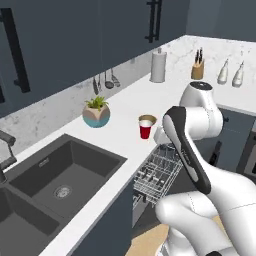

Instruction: Pick up the cup and bowl from the counter, place them in the dishwasher, and close the dishwasher door.

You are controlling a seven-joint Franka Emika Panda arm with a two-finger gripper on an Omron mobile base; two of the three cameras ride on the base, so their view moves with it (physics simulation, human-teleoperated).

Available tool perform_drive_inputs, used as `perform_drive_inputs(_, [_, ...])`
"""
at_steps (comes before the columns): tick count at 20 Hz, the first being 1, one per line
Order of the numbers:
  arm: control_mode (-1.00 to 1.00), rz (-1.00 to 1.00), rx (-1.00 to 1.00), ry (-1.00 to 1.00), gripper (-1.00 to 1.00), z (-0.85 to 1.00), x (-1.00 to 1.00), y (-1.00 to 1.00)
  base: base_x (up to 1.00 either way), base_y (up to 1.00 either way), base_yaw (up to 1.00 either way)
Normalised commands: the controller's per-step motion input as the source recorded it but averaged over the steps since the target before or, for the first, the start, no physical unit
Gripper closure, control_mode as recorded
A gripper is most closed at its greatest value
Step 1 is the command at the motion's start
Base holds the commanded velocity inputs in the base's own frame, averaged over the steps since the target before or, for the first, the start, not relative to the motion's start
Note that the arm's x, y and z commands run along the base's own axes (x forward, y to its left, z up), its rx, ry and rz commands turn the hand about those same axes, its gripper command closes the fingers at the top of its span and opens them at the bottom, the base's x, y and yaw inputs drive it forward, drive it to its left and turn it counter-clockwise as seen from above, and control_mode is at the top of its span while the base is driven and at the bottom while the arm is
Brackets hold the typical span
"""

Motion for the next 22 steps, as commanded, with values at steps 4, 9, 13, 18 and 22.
perform_drive_inputs(4, [1.0,0.0,0.0,0.0,-1.0,0.0,0.0,0.0,0.21,-0.02,-0.23])
perform_drive_inputs(9, [1.0,0.0,0.0,0.0,-1.0,0.0,0.0,0.0,0.63,-0.03,-0.06])
perform_drive_inputs(13, [1.0,0.0,0.0,0.0,-1.0,0.0,0.0,0.0,0.81,0.2,-0.13])
perform_drive_inputs(18, [1.0,0.0,0.0,0.0,-1.0,0.0,0.0,0.0,0.04,0.11,-0.21])
perform_drive_inputs(22, [1.0,0.0,0.0,0.0,-1.0,0.0,0.0,0.0,-0.01,0.06,-0.39])
